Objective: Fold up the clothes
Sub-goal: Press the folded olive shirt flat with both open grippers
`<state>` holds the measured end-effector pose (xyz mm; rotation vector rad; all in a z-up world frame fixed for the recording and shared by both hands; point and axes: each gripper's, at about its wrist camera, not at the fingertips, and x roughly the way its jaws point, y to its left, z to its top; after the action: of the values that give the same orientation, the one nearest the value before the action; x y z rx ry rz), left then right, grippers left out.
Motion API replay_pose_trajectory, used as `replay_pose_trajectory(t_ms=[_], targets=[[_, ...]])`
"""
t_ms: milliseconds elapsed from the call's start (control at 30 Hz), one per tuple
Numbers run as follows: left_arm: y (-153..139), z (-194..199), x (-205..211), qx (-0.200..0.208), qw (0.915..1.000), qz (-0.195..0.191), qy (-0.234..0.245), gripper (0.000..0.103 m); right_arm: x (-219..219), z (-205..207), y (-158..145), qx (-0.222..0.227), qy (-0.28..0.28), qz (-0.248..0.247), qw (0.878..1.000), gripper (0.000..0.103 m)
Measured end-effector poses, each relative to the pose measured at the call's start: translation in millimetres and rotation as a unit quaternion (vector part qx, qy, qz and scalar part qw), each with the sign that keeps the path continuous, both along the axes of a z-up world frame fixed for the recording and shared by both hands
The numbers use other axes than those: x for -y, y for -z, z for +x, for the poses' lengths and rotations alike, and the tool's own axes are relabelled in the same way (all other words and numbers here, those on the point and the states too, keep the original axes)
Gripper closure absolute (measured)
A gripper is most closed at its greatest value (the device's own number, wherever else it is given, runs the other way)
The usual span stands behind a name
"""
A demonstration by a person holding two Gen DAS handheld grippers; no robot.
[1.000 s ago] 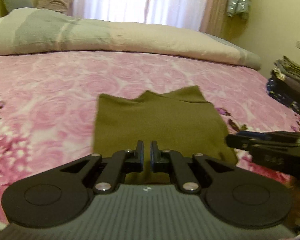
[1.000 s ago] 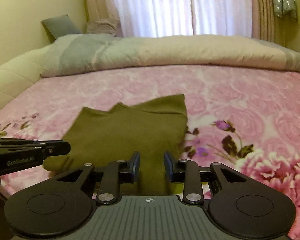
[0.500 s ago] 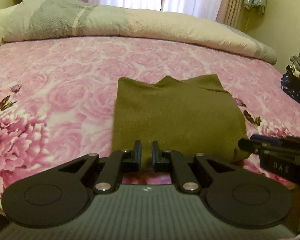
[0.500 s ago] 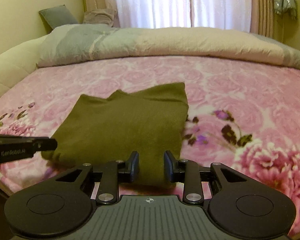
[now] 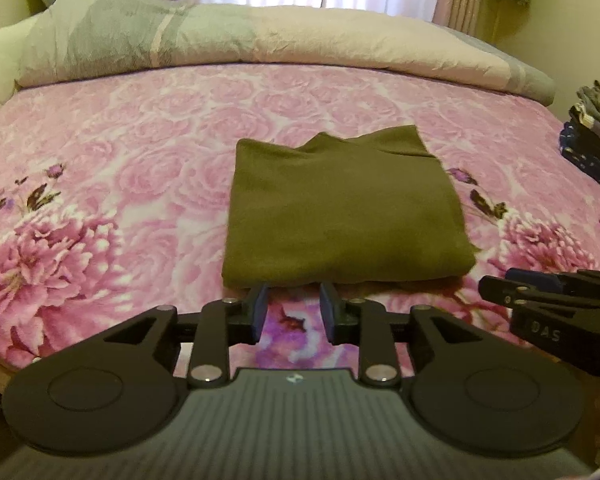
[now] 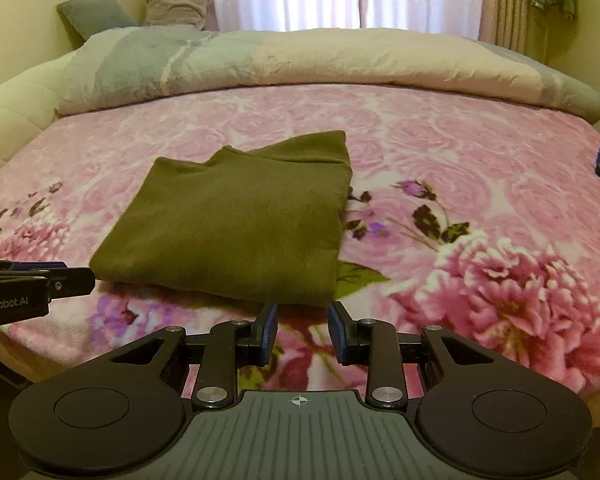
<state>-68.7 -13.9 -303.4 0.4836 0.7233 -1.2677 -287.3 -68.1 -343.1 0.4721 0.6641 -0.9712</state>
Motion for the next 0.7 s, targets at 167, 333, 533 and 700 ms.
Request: replay_pose_trajectory(t_ms=[167, 333, 533, 700], targets=[[-8.7, -6.8, -8.2, 0.005, 0.9999, -0.007, 0.006, 0.079, -11.0, -4.4, -6.0, 0.006, 0.001, -0.005, 1.000, 0.072], [-10.5, -5.9, -9.4, 0.005, 0.9999, -0.009, 0.009, 0.078, -12.3, -4.2, -8.3, 0.012, 0.001, -0.006, 1.000, 0.072], [-2.4, 8.7, 2.2, -0.021, 0.9995, -0.020, 0.014, 0.079, 3.3, -8.7, -3.3, 0.030, 0.010, -0.002, 0.999, 0.072], [-4.3, 21.0, 34.6, -0.056, 0.9962, -0.056, 0.036, 0.084, 38.0, -10.4, 1.7, 0.059, 0.027, 0.002, 0.998, 0.072]])
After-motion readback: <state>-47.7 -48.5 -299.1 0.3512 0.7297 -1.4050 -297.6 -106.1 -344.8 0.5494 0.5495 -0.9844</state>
